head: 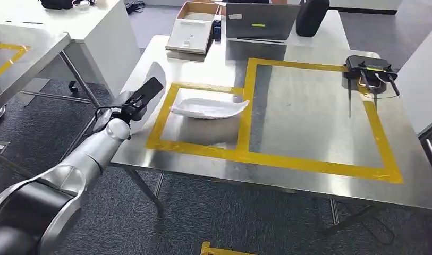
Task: Take the parts from the cabinet and place them on the table.
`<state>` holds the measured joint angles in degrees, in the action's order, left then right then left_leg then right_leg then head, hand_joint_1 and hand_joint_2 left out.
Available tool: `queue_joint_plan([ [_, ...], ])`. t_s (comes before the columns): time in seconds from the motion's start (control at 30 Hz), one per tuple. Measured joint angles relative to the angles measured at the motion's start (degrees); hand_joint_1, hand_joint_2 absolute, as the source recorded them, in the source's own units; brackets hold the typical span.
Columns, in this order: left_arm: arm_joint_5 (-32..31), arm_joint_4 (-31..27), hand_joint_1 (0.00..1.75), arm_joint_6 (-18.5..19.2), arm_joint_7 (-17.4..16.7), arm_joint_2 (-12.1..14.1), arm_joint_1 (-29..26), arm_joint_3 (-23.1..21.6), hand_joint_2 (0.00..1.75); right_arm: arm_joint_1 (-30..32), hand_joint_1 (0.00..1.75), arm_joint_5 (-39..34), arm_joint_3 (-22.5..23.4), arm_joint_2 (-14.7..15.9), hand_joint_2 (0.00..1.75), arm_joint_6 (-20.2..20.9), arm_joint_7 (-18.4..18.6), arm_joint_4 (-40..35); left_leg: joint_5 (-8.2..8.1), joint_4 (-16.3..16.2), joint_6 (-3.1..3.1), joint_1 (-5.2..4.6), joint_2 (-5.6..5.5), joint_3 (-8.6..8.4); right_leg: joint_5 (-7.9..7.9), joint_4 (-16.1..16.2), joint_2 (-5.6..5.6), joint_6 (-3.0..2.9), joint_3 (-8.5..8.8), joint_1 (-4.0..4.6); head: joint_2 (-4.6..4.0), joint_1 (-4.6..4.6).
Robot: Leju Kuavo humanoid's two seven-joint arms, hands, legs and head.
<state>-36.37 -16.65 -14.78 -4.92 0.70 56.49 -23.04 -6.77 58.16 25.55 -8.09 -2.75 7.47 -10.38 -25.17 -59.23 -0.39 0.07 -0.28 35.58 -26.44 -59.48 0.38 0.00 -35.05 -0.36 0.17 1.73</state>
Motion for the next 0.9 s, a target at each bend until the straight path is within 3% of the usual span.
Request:
queue_joint_plan([
  [0.33, -7.9, 1.8, 1.75, 1.8, -5.7, 2.5, 0.5, -3.0, 1.75, -0.6, 0.00, 0.7, 0.0, 0.0, 0.00, 0.6, 0.1, 0.0, -0.01, 0.0, 0.01, -0.06, -0.02, 0.00, 0.02, 0.0, 0.00, 0.02, 0.05, -0.06, 0.00, 0.00],
  [0.9, -11.7, 2.5, 1.75, 3.6, -7.8, 3.6, 1.7, -6.0, 1.75, -0.7, 0.00, 0.5, 0.0, 0.1, 0.00, 0.4, 0.1, 0.0, -0.01, 0.0, 0.02, -0.06, -0.07, 0.00, 0.02, 0.1, -0.04, 0.02, 0.09, -0.09, 0.00, 0.00],
])
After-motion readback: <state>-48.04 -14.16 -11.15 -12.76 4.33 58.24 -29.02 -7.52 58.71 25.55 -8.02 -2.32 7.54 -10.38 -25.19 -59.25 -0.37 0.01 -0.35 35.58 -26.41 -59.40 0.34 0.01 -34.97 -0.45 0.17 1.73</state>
